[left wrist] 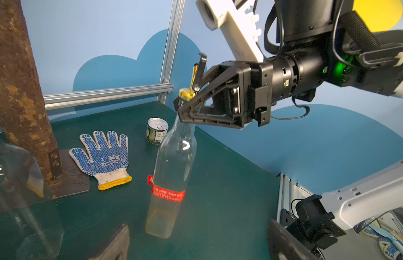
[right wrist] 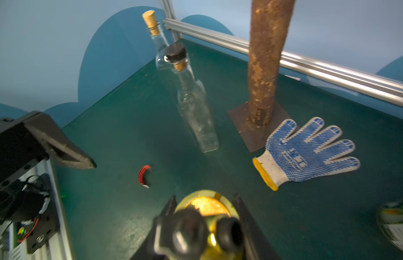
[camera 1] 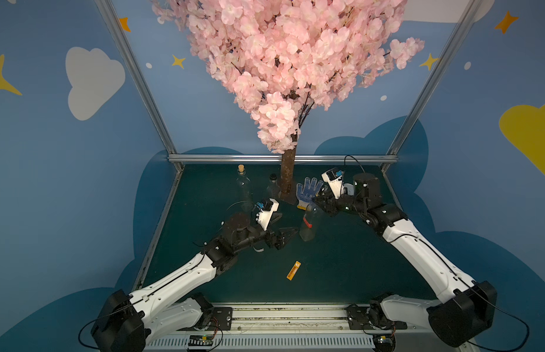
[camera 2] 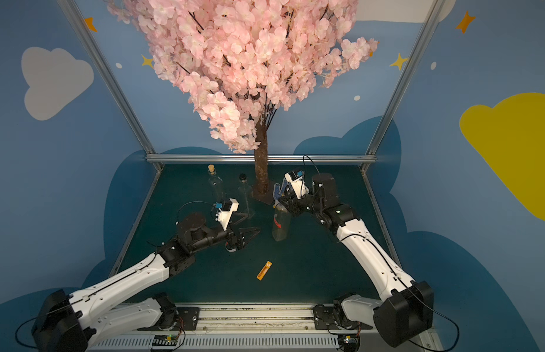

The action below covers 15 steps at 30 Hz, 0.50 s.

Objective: Remove the label from the bottle
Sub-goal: Place the bottle at the center of the board.

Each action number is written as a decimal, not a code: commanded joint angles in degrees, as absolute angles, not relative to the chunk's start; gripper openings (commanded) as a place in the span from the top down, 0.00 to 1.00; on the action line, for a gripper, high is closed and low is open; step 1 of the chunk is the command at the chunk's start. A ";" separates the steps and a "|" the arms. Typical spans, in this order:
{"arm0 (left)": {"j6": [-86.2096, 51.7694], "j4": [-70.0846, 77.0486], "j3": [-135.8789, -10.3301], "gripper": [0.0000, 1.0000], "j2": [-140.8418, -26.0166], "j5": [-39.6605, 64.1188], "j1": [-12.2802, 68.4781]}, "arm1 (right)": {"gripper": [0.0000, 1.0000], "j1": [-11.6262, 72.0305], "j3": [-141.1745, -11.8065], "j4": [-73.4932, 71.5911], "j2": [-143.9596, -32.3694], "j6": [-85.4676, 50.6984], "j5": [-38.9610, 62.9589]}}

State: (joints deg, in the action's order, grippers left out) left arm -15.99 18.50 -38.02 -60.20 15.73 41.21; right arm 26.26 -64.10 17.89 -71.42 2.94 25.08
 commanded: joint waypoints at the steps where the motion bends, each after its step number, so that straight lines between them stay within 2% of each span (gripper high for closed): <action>1: -14.60 19.38 -37.94 0.06 -58.99 16.97 41.22 | 1.00 28.65 -64.63 14.75 -71.05 5.90 30.57; 15: -13.95 19.08 -37.83 0.07 -58.36 16.24 41.22 | 1.00 35.83 -64.12 10.90 -76.79 12.22 31.27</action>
